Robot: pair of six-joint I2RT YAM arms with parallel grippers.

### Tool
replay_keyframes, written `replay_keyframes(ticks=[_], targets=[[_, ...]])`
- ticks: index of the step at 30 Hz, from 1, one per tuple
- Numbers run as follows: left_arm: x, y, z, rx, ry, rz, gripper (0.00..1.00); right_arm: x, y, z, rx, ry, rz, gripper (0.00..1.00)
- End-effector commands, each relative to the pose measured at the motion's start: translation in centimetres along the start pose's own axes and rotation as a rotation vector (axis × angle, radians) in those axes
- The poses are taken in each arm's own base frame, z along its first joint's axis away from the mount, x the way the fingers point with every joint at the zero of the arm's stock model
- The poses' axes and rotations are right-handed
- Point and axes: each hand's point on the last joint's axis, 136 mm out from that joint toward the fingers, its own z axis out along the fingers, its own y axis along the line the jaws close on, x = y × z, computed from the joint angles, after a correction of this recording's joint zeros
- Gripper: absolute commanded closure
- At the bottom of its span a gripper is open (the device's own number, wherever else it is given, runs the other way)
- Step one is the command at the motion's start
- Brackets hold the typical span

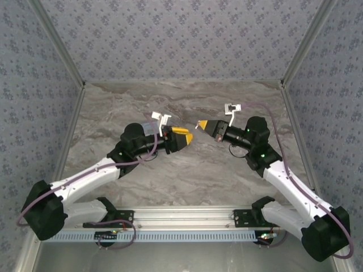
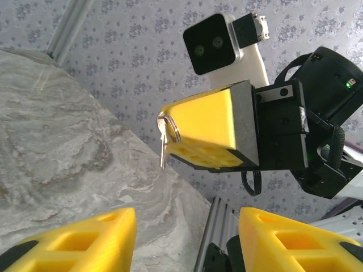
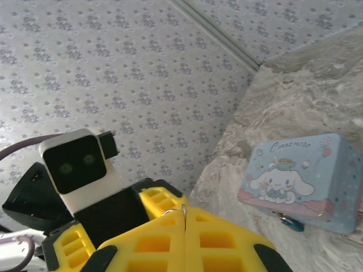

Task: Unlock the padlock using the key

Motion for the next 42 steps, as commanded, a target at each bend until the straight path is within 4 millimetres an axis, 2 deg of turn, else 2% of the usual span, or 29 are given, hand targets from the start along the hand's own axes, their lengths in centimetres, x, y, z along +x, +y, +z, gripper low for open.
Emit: replay_keyframes(ticks=[1, 13, 27, 34, 36, 40, 42], targets=[[-1.8, -2.5, 0.7, 0.078, -0.038, 0.035, 0.50, -0.8, 3.2, -0.1, -0.083, -0.011, -0.031, 1.00], [-2.3, -2.7, 0.7, 0.082, -0.072, 0.030, 0.66, -0.4, 4.5, -0.3, -0.106, 0.008, -0.037, 1.00], [-2.0, -2.4, 0.6, 0.069, -0.067, 0.041, 0.89, 0.5, 4.3, 0.0, -0.102, 0.040, -0.023, 0.99], [-1.7, -2.2, 0.3, 0.040, -0.052, 0.080, 1.00, 1.5, 3.4, 0.1, -0.078, 0.079, -0.029, 0.97], [-1.4, -2.1, 0.1, 0.025, -0.034, 0.101, 1.00, 2.0, 2.9, 0.0, -0.059, 0.096, -0.032, 0.94], [0.0, -1.0, -0.5, -0.057, 0.059, 0.185, 1.00, 2.6, 1.4, -0.6, -0.019, 0.113, -0.041, 0.74], [1.1, 0.2, -1.1, -0.139, 0.152, 0.249, 1.00, 2.8, 0.2, -1.2, 0.027, 0.124, -0.060, 0.68]])
